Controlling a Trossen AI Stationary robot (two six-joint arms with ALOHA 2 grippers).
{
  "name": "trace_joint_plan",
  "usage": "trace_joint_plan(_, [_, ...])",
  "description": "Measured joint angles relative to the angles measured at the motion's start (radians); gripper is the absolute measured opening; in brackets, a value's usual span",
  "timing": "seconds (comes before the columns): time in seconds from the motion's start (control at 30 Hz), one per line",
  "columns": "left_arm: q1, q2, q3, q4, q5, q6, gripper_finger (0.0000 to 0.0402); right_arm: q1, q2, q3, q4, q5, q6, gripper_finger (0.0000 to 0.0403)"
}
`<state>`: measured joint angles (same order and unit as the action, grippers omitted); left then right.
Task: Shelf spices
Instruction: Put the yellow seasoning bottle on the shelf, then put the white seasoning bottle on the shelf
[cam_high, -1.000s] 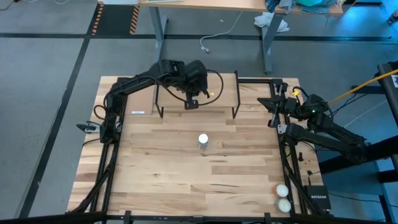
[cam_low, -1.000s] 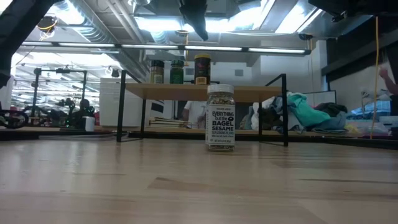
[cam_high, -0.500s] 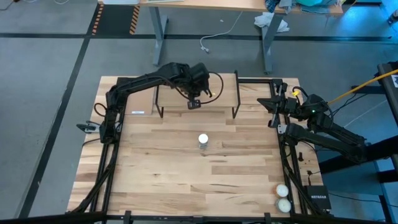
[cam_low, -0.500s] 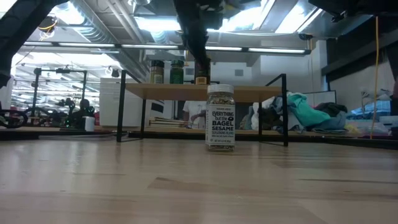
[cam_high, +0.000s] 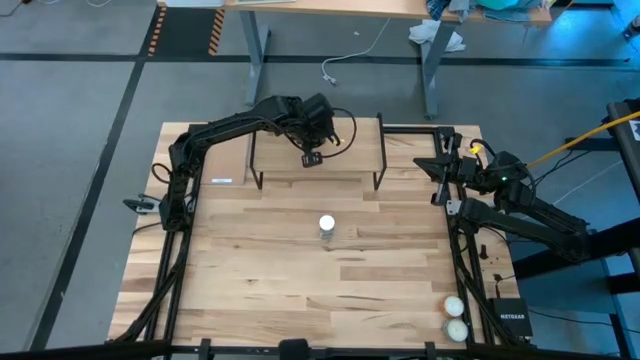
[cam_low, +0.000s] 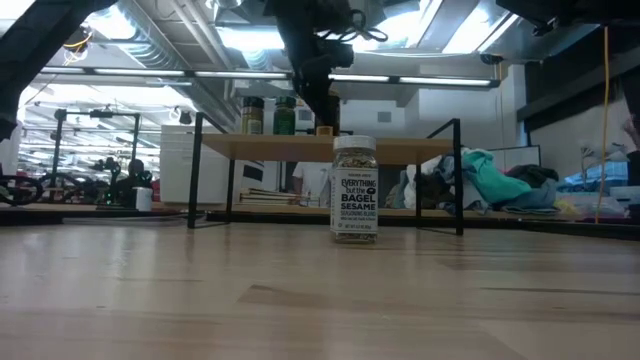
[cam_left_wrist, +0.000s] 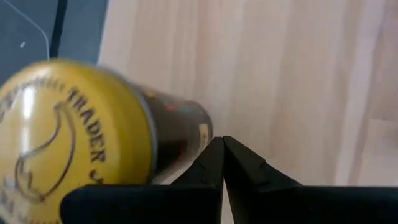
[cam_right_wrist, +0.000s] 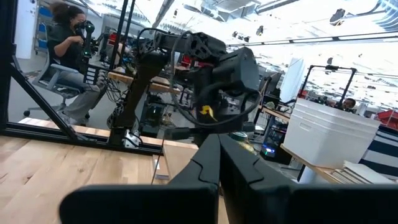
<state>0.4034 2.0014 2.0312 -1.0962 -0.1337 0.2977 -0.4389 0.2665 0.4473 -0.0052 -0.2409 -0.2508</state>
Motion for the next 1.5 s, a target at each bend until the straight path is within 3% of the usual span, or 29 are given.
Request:
trace_joint_plan(1.1, [0.05,0.006,0.0,0.123,0.006,0.075,0.0,0.0,0.0,0.0,-0.004,0.0,-0.012,0.0005])
trace_joint_plan(1.5, [-0.043,0.002,0.0,0.119,-0.004,0.099,0.0,0.0,0.0,0.0,-0.004,0.0,-0.013,0.0005])
